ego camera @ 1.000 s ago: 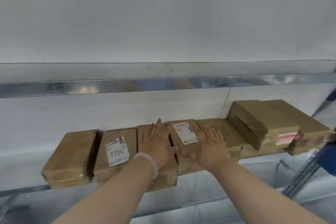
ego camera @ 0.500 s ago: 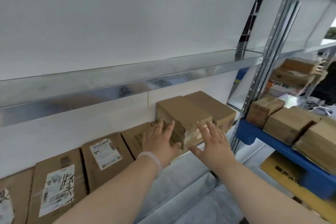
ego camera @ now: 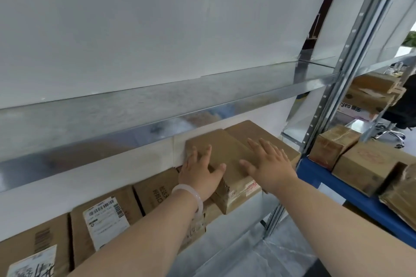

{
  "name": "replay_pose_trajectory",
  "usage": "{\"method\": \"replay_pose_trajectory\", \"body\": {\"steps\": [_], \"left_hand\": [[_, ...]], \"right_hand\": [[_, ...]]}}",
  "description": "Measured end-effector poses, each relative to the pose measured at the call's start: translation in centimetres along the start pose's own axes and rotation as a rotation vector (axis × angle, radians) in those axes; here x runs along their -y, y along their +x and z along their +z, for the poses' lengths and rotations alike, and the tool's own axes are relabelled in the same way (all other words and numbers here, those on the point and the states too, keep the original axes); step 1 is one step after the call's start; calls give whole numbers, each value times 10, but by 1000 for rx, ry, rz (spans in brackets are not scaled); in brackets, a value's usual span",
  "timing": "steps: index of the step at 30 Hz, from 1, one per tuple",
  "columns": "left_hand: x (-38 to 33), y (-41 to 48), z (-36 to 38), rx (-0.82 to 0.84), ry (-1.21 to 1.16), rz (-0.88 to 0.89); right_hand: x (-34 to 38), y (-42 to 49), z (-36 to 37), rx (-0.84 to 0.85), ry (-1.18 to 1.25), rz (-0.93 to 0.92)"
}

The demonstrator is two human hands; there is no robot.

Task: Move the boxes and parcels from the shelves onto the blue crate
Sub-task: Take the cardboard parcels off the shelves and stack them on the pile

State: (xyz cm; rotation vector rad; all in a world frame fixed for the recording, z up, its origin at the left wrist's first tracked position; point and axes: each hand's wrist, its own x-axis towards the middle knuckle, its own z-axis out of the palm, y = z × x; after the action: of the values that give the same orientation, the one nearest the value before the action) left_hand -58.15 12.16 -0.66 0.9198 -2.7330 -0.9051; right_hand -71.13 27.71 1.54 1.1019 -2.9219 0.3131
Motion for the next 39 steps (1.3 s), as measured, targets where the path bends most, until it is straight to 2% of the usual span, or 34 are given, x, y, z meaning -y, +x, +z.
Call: {"method": "replay_pose_trajectory", "body": {"steps": [11, 16, 23, 27, 34, 39], "left_hand": [[-13, 31, 29, -69, -379, -268], [-27, 30, 32, -166, -551, -300], [-30, 7, 28, -332, -561, -339], [-24, -18, 13, -428, -586, -349], [-3, -84, -12, -593, -580, -384], [30, -156, -37, -741, -562, -445]], "right_hand": [[-11, 76, 7, 311, 4, -208], [-11, 83, 15, 306, 44, -290], [4, 72, 5, 288, 266, -384], [24, 69, -3, 344, 423, -450], [79, 36, -10, 478, 460, -564], [141, -15, -12, 504, 512, -721]]}}
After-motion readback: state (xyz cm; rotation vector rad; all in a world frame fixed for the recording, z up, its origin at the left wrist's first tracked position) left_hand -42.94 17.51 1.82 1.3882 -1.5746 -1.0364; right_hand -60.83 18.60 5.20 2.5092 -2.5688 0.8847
